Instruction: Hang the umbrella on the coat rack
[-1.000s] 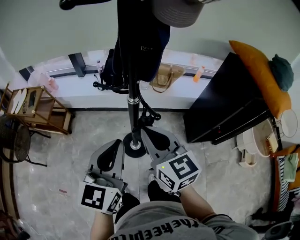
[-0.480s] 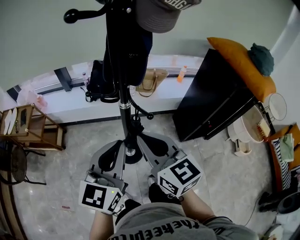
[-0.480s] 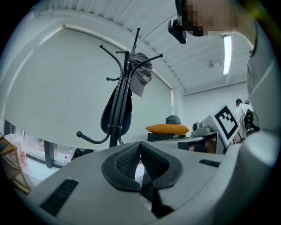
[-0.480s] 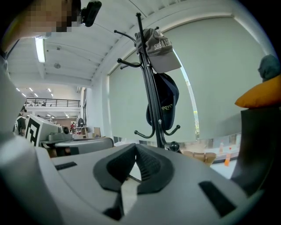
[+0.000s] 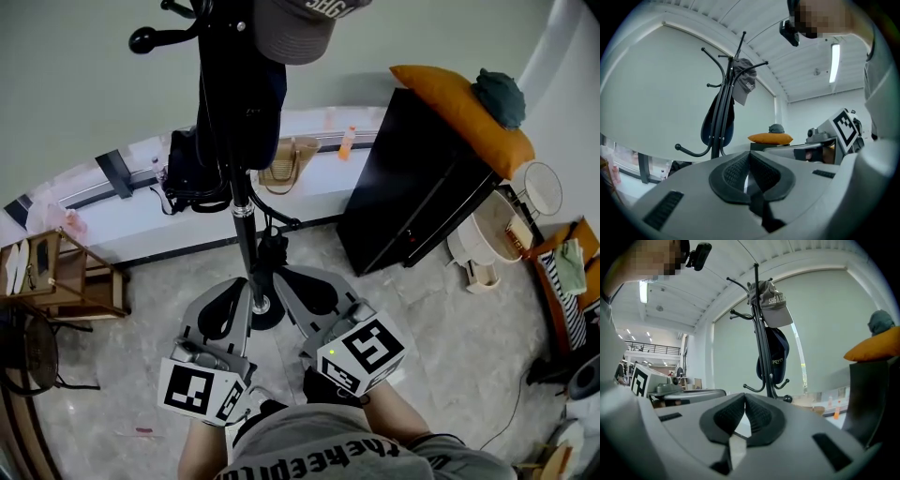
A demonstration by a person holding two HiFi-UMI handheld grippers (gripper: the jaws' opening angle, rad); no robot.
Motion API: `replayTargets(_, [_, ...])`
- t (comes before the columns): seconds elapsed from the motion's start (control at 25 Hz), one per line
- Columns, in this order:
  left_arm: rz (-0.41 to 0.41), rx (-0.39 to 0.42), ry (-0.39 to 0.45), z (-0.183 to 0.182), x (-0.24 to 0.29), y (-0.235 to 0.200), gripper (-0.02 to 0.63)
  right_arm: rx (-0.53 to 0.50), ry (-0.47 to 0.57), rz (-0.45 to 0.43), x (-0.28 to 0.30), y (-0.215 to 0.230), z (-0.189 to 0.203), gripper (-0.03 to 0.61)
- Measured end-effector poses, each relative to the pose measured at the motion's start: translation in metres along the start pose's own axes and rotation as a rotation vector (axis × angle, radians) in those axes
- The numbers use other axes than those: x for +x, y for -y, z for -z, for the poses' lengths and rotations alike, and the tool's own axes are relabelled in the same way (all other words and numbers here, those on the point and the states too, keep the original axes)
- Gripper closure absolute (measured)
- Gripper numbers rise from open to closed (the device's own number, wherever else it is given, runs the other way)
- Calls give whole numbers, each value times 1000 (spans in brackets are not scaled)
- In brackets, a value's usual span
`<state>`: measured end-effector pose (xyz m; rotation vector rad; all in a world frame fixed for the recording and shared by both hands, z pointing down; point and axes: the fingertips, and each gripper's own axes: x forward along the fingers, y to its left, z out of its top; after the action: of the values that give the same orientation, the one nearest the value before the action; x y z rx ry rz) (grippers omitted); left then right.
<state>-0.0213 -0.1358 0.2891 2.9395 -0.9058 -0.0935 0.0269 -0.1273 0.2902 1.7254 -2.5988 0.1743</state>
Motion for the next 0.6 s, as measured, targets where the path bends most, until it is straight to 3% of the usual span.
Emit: replayTargets(0.6, [50, 13, 18, -6, -6, 4, 598, -31, 32, 42, -10, -11, -11, 566])
